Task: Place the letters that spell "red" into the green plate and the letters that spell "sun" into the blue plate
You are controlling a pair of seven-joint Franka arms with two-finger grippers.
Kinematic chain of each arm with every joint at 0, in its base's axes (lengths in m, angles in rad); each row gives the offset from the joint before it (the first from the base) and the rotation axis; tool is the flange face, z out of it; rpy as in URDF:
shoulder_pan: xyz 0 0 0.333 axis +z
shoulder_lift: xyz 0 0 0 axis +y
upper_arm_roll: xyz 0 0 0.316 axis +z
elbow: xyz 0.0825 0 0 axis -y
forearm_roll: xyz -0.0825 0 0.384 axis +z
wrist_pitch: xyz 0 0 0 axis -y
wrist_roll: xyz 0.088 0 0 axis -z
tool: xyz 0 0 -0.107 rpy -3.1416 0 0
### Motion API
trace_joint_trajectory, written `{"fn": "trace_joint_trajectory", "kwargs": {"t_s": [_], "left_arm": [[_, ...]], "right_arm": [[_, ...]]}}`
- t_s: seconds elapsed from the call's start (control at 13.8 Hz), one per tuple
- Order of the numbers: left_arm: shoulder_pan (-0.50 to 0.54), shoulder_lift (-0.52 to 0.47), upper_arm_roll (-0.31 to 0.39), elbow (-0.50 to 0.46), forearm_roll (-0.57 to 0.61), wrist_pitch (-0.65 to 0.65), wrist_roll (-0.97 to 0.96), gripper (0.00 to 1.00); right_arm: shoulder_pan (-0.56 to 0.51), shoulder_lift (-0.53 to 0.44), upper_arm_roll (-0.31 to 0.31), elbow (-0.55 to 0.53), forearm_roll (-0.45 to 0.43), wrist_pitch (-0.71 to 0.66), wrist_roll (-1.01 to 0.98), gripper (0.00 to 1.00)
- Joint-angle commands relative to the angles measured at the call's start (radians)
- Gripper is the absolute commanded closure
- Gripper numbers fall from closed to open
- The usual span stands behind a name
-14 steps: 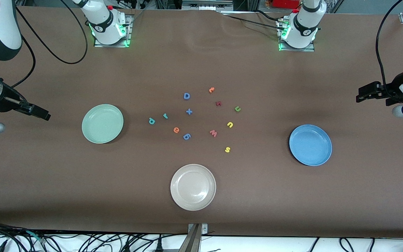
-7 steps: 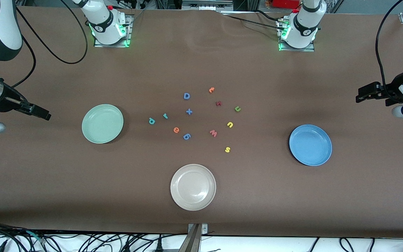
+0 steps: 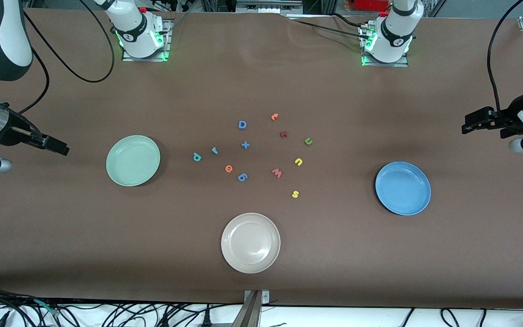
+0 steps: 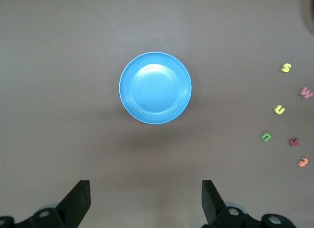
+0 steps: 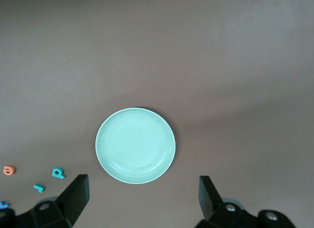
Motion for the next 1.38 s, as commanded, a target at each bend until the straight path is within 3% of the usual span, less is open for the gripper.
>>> {"fn": "trace_joint_trajectory", "kwargs": {"t_s": [0.0,1.31], "left_arm": [[-0.001,0.020,0.008,0.030,-0.043,0.013,0.025,0.00],[0.000,0.020,0.008,0.030,-0.026,0.006,0.013,0.00]], "right_arm": [[-0.007,-0.010,0.009,-0.009,0.013,-0.005,0.011,0.01],[-0.007,-0.014,0.010,-0.023,0.013,0.003,0.012,0.01]]}}
